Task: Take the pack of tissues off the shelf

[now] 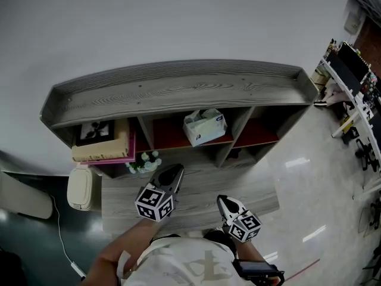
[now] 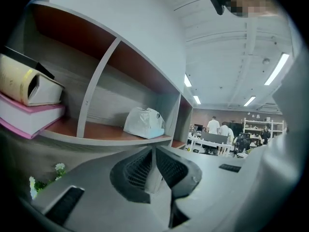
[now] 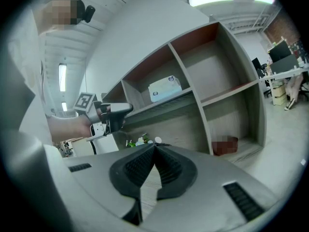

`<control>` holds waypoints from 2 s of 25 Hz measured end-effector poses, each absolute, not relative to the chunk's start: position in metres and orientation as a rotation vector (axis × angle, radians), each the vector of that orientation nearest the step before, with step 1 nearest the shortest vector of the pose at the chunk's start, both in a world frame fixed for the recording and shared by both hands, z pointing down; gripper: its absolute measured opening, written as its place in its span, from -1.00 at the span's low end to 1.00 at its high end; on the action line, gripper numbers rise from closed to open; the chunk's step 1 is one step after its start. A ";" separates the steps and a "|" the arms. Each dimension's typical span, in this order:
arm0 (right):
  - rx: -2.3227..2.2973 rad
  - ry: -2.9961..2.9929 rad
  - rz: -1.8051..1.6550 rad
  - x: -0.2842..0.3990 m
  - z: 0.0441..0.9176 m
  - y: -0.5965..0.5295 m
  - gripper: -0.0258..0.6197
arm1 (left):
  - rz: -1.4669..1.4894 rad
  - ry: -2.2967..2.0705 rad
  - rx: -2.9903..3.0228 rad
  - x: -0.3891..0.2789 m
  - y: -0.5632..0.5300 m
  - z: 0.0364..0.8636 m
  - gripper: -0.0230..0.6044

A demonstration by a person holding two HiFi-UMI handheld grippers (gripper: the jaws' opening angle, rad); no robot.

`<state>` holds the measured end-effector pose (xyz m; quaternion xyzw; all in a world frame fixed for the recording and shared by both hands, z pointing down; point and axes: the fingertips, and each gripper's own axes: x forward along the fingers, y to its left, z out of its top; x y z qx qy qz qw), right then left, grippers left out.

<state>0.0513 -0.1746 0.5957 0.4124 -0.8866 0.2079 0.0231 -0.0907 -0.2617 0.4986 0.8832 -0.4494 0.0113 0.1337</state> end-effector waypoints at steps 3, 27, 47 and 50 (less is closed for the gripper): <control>1.254 -2.753 0.653 0.053 0.598 -0.178 -0.91 | 0.044 -1.336 2.559 -0.087 -0.271 0.493 -0.78; 1.107 -2.754 0.742 0.059 0.620 -0.239 -0.91 | 0.068 -1.527 2.487 -0.054 -0.342 0.448 -0.42; 1.083 -2.745 0.774 0.068 0.630 -0.261 -0.91 | 0.110 -1.590 2.438 -0.059 -0.363 0.451 -0.66; 1.082 -2.746 0.771 0.067 0.630 -0.262 -0.91 | 0.110 -1.599 2.440 -0.062 -0.363 0.451 -0.74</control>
